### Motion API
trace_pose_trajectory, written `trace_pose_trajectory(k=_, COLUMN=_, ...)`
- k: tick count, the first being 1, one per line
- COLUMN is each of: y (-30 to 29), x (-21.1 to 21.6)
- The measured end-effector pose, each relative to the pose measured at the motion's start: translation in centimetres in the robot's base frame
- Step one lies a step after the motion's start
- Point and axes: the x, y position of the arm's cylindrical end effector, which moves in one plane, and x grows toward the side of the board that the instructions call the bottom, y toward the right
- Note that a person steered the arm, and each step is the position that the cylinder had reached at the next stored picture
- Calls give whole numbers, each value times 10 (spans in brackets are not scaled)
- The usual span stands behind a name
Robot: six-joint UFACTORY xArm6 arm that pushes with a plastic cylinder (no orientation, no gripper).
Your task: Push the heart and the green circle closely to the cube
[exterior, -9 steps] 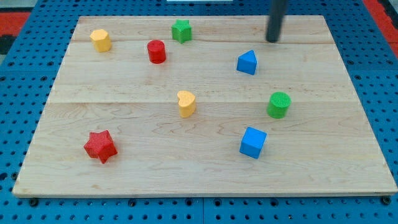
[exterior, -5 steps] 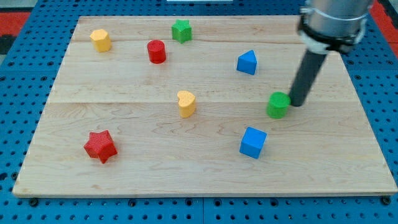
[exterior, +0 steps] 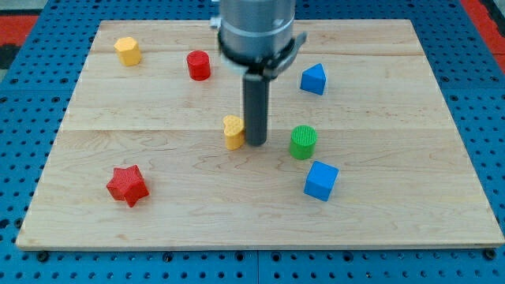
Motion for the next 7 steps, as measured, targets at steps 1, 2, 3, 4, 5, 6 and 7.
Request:
trace_pose_trajectory(k=1, y=-26, x=24)
trace_pose_trajectory(k=2, y=-68, x=1)
trace_pose_trajectory(k=3, y=-68, x=-54)
trace_pose_trajectory(k=4, y=-30, x=-63)
trace_pose_trajectory(k=5, y=3, x=-72)
trace_pose_trajectory(k=6, y=35, x=-108)
trace_pose_trajectory(k=7, y=142, x=-88)
